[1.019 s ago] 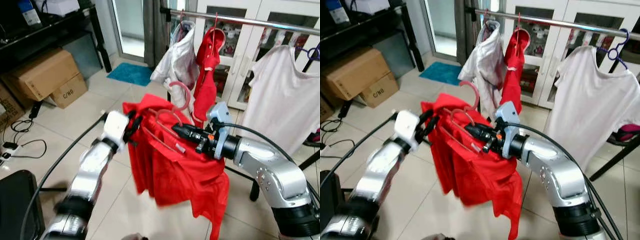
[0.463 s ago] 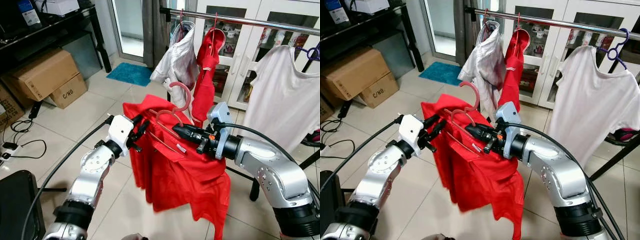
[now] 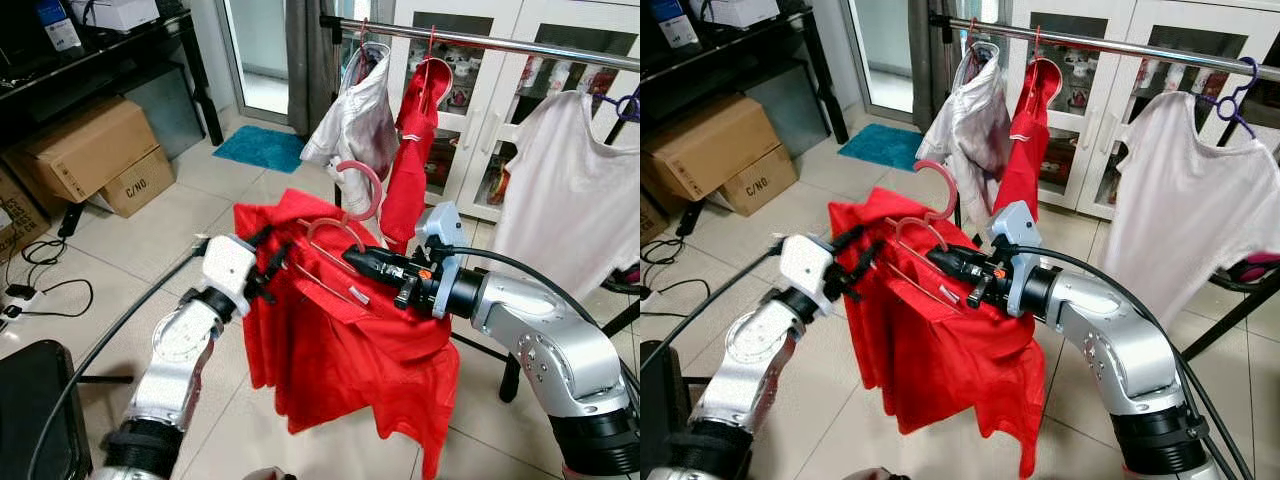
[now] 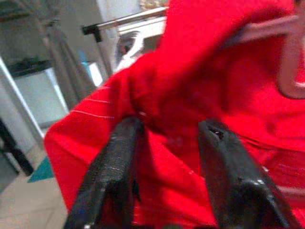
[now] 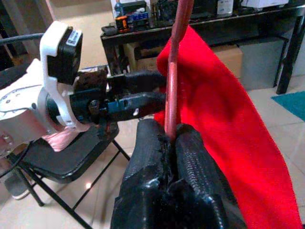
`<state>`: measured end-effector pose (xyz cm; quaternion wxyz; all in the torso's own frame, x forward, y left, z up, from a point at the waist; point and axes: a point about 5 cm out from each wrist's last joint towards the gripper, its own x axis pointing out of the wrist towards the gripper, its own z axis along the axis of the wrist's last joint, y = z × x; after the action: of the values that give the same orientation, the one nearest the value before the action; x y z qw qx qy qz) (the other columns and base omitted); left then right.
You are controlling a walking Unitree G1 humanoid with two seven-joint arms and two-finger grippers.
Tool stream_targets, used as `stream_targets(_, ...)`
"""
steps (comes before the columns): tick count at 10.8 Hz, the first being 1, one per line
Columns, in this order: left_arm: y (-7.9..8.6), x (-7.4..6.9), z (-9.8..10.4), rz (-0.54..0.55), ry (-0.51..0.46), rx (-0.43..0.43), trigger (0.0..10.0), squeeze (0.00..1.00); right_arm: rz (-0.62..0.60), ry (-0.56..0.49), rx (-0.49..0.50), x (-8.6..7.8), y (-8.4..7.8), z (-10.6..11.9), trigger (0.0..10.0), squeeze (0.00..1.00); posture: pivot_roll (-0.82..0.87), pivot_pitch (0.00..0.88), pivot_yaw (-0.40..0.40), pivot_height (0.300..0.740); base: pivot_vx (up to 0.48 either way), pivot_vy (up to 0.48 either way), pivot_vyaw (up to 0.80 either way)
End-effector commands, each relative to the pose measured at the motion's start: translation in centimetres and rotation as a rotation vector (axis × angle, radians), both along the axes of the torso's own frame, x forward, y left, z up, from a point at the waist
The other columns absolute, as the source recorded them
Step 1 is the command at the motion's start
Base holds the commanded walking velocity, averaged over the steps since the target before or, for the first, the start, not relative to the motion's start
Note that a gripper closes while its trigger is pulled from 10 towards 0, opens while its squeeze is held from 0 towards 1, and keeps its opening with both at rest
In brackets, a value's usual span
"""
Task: Hang hanger
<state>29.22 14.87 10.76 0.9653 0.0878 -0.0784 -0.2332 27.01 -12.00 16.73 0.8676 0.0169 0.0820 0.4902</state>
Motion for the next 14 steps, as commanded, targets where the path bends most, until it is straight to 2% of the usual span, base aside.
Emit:
stream_targets(1, 0.4, 0.2, 0.4, 0.033, -0.018, -0.011, 10.0, 1.00, 0.027, -0.046, 0.028, -0.2, 0.3, 0.9, 0.0, 0.00, -0.14, 0.000, 0.096, 0.740, 0.000, 0.000, 0.00)
stream_targets(2, 0.4, 0.5, 0.3, 0.038, 0.001, 0.001, 10.0, 0.00, 0.039, -0.048, 0.032, -0.2, 0.5, 1.0, 0.0, 0.00, -0.13, 0.000, 0.093, 0.740, 0.000, 0.000, 0.00)
stream_targets(5, 0.6, 1.7, -0.2, 0.008, 0.068, 0.039, 10.0, 0.00, 0.057, -0.053, 0.038, -0.4, 0.7, 1.2, 0.0, 0.00, -0.14, 0.000, 0.094, 0.740, 0.000, 0.000, 0.00)
stream_targets(7, 1.5, 2.3, 0.0, 0.101, 0.066, 0.028, 10.0, 0.00, 0.051, -0.056, 0.042, -0.4, 0.5, 1.3, 0.0, 0.00, -0.14, 0.000, 0.100, 0.740, 0.000, 0.000, 0.00)
stream_targets(8, 1.5, 2.3, 0.0, 0.100, 0.064, 0.025, 3.9, 0.00, 0.050, -0.055, 0.042, -0.5, 0.5, 1.2, 0.0, 0.00, -0.14, 0.000, 0.099, 0.740, 0.000, 0.000, 0.00)
stream_targets(9, 1.4, 2.3, 0.0, 0.097, 0.063, 0.029, 0.0, 0.00, 0.051, -0.055, 0.043, -0.4, 0.5, 1.2, 0.0, 0.00, -0.14, 0.000, 0.097, 0.740, 0.000, 0.000, 0.00)
stream_targets(12, 1.8, 2.7, -0.2, 0.101, 0.092, 0.029, 0.0, 0.00, 0.056, -0.058, 0.047, -0.3, 0.5, 1.3, 0.0, 0.00, -0.14, 0.000, 0.093, 0.740, 0.000, 0.000, 0.00)
stream_targets(14, 2.2, 3.4, 0.2, 0.093, 0.098, 0.023, 0.0, 0.00, 0.055, -0.059, 0.049, -0.3, 0.5, 1.4, 0.0, 0.00, -0.14, 0.000, 0.095, 0.740, 0.000, 0.000, 0.00)
